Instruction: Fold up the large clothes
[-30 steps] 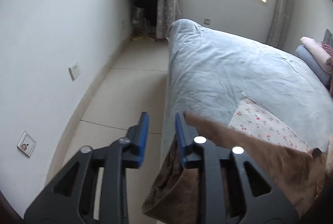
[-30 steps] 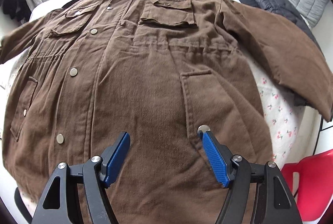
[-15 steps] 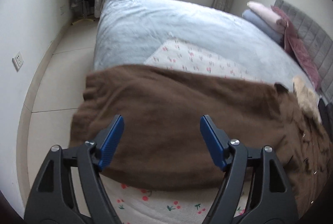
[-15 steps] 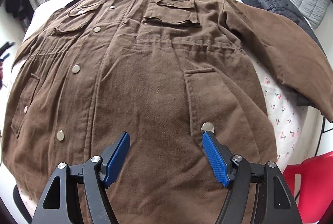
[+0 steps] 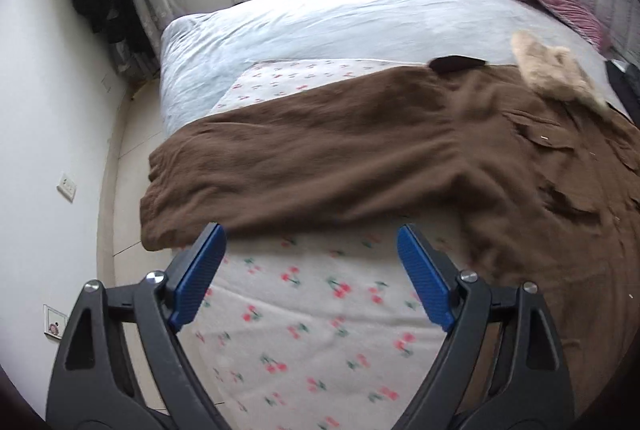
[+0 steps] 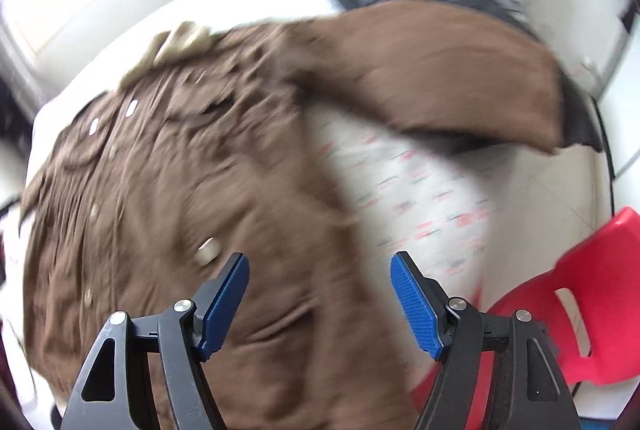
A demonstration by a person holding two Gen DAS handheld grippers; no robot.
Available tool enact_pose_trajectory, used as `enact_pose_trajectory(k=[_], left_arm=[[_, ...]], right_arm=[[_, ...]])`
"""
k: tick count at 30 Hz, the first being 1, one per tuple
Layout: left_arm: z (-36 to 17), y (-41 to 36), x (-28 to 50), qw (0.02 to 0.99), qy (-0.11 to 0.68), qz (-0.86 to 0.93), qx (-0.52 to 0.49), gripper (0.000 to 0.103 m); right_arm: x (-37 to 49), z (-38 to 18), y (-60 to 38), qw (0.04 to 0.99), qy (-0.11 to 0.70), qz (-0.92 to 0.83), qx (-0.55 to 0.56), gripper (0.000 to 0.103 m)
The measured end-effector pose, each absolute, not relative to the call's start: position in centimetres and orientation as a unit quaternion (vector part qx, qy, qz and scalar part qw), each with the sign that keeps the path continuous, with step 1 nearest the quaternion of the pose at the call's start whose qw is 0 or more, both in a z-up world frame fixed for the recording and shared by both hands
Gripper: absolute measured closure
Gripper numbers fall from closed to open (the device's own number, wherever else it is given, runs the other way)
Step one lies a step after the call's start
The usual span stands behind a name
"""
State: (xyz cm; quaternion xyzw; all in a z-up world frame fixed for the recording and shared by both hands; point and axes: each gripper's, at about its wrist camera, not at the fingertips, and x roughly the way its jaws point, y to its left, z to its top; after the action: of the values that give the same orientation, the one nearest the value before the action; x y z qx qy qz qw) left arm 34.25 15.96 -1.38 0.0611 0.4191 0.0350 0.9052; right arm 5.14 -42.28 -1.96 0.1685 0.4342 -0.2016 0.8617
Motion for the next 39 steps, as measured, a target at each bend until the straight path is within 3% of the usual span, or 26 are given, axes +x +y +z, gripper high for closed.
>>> enact_pose_trajectory(k=[2, 9, 14, 21, 22, 23, 24, 25, 26, 30, 36, 39], left_arm=[[-0.7, 13.6, 31.9, 0.906, 0.420, -0.005, 0.059, 0.010], [-1.5, 7.7, 25.6, 0.879, 0.469, -0.087, -0.003, 0.010], [-1.4, 4.8, 22.2, 0.876, 0.456, -0.113, -0.107, 0.004], [-3.3, -0.2, 21.6, 0.884, 0.444, -0.121, -0.087, 0.004], [-3.7, -0.7, 21.6, 0.884, 0.442, -0.126, -0.084, 0.004], [-3.9, -1.2, 21.5, 0.884, 0.440, -0.132, -0.081, 0.004], [-4.3, -1.6, 21.5, 0.885, 0.436, -0.140, -0.081, 0.004], [-4.5, -1.9, 21.5, 0.886, 0.431, -0.148, -0.085, 0.004], [-4.8, -2.2, 21.5, 0.888, 0.421, -0.158, -0.095, 0.004], [-7.0, -3.1, 21.4, 0.880, 0.401, -0.211, -0.143, 0.004], [-9.5, -5.3, 21.4, 0.862, 0.434, -0.235, -0.119, 0.004], [-9.4, -5.3, 21.3, 0.862, 0.429, -0.240, -0.121, 0.004]], right_arm=[[4.0, -0.5, -45.5, 0.868, 0.404, -0.219, 0.187, 0.022], [2.8, 3.6, -55.6, 0.886, 0.313, -0.272, 0.208, 0.014], [4.0, 1.1, -61.8, 0.868, 0.307, -0.286, 0.266, 0.012], [6.4, -2.1, -64.5, 0.859, 0.289, -0.292, 0.305, 0.013], [6.9, -1.8, -64.1, 0.864, 0.285, -0.301, 0.286, 0.017], [7.1, -1.4, -63.7, 0.869, 0.281, -0.307, 0.268, 0.030], [7.3, -1.0, -63.5, 0.871, 0.280, -0.317, 0.249, 0.035], [7.6, -0.1, -63.2, 0.876, 0.278, -0.321, 0.229, 0.053], [7.8, 0.5, -63.3, 0.882, 0.276, -0.312, 0.222, 0.083], [8.3, 5.0, -63.2, 0.898, 0.254, -0.321, 0.162, 0.099], [9.6, 10.2, -65.2, 0.869, 0.232, -0.430, 0.077, 0.100], [9.5, 9.2, -67.3, 0.868, 0.252, -0.404, 0.142, 0.098]])
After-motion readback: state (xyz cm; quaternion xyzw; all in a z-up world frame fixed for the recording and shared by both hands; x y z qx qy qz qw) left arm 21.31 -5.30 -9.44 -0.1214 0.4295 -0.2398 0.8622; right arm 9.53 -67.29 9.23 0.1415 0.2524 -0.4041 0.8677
